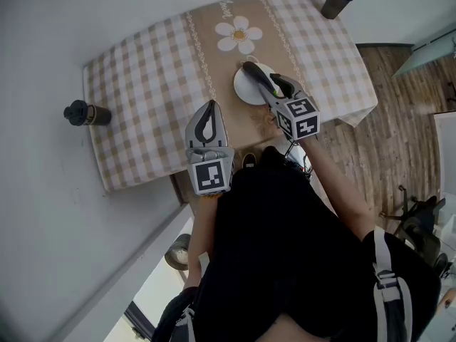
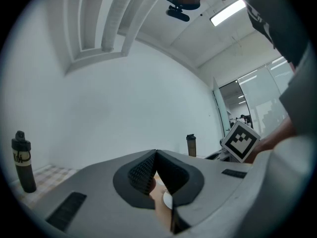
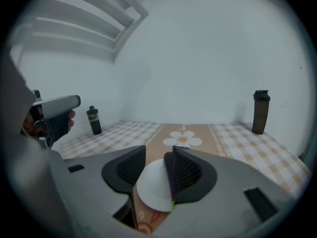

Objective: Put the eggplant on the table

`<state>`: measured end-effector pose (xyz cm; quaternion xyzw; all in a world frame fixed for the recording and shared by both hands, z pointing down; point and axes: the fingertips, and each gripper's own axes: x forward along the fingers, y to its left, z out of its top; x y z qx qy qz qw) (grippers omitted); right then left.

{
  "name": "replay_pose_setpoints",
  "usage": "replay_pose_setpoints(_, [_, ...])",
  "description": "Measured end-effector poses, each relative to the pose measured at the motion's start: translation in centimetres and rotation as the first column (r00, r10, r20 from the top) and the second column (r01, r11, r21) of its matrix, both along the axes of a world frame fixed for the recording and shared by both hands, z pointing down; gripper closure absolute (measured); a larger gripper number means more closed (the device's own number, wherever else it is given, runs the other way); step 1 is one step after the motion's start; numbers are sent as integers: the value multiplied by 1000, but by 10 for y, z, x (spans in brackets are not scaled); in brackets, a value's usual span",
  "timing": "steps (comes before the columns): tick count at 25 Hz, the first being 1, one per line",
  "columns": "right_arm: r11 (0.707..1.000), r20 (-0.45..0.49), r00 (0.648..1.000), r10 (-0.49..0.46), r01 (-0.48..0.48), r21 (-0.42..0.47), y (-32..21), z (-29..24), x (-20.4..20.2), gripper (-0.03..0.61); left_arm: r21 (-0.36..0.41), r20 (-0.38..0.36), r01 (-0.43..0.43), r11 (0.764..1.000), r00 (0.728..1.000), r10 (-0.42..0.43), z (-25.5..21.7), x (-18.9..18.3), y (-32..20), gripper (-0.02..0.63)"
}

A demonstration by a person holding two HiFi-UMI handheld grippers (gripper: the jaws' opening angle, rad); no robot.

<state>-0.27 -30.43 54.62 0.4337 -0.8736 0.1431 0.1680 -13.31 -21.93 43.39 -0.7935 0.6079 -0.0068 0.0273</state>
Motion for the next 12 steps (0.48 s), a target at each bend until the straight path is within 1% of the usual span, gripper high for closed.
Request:
replay_pose_setpoints(6, [997, 63, 998, -29, 24, 77, 3, -46, -13, 402, -1, 7, 1, 1000, 1000, -1, 1, 0, 2, 621])
replay_pose_setpoints(12, [988, 110, 992, -66, 49, 149, 13, -86, -23, 402, 8, 6, 0, 1000, 1000, 0, -2, 1, 4, 621])
